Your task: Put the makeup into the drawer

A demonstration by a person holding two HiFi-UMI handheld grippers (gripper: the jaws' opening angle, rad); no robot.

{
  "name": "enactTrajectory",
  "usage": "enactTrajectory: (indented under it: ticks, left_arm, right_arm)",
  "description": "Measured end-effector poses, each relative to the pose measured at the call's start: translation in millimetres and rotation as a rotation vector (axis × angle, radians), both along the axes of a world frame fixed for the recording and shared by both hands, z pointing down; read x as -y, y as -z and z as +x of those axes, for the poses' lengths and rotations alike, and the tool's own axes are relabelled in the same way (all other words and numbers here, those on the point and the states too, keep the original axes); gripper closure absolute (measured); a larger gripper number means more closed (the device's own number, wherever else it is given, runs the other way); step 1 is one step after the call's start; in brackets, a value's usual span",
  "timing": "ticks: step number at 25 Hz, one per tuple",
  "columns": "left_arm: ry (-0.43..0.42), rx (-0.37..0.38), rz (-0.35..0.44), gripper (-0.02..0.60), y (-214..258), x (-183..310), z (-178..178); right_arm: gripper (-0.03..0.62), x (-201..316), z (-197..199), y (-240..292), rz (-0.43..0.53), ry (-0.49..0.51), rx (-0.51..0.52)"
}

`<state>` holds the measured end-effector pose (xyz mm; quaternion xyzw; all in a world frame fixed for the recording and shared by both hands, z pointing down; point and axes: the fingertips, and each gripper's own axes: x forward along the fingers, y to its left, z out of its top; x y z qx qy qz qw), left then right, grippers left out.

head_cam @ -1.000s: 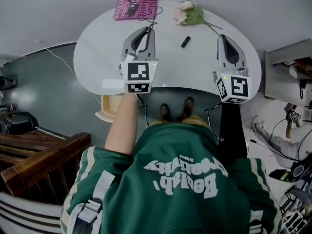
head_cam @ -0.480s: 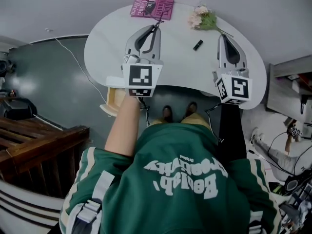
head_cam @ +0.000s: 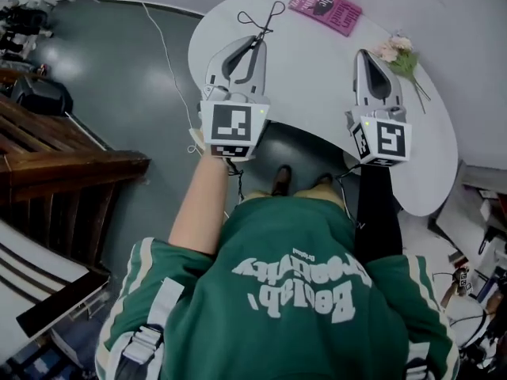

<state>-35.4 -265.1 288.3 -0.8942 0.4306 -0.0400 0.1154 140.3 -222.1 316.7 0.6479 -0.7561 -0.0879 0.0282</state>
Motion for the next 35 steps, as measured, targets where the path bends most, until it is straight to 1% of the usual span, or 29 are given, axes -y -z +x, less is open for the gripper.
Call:
enactTrajectory:
  ticks: [6, 9, 12, 15, 20, 24, 30, 32, 35]
  left_arm:
    - [0.144, 0.036, 0.003, 0.541, -2.6, -6.6, -69.6]
    - [0.170, 0.041, -0.008, 0.541, -8.6, -9.3, -83.9]
    - [0.185, 0.058, -0.064, 0.541, -30.5, -11.2, -97.0]
    - [0.198, 0.072, -0.149, 0.541, -71.4, -12.9, -106.2]
    - [0.230, 0.121, -0.339, 0.541, -158.5, -22.4, -120.3]
    - [0.260, 0.131, -0.499, 0.541, -226.5, -41.1, -135.0]
    - [0.282, 0.179, -0.728, 0.541, -324.8, -72.8, -145.2]
    - [0.285, 0.196, -0.780, 0.541, -348.0, -82.9, -147.1]
    - [0.273, 0.236, -0.824, 0.541, -377.7, -94.9, -149.0]
  right_arm:
    - [0.585, 30.5, -74.7, -5.7, 0.000, 0.170, 0.008]
    - [0.585, 35.1, -95.7, -10.2, -0.010, 0.219, 0.002]
    - [0.585, 35.2, -110.7, -13.3, -0.023, 0.246, 0.000]
    - [0.585, 36.7, -112.0, -18.7, -0.038, 0.251, 0.001]
    - [0.585, 36.6, -105.9, -27.3, -0.057, 0.245, 0.004]
    - [0.585, 35.6, -103.4, -33.3, -0.072, 0.243, 0.003]
    - [0.585, 32.3, -102.4, -38.7, -0.088, 0.242, -0.003]
    - [0.585, 31.1, -101.6, -41.7, -0.096, 0.240, -0.004]
    - [0.585, 29.4, -99.2, -45.4, -0.106, 0.233, -0.008]
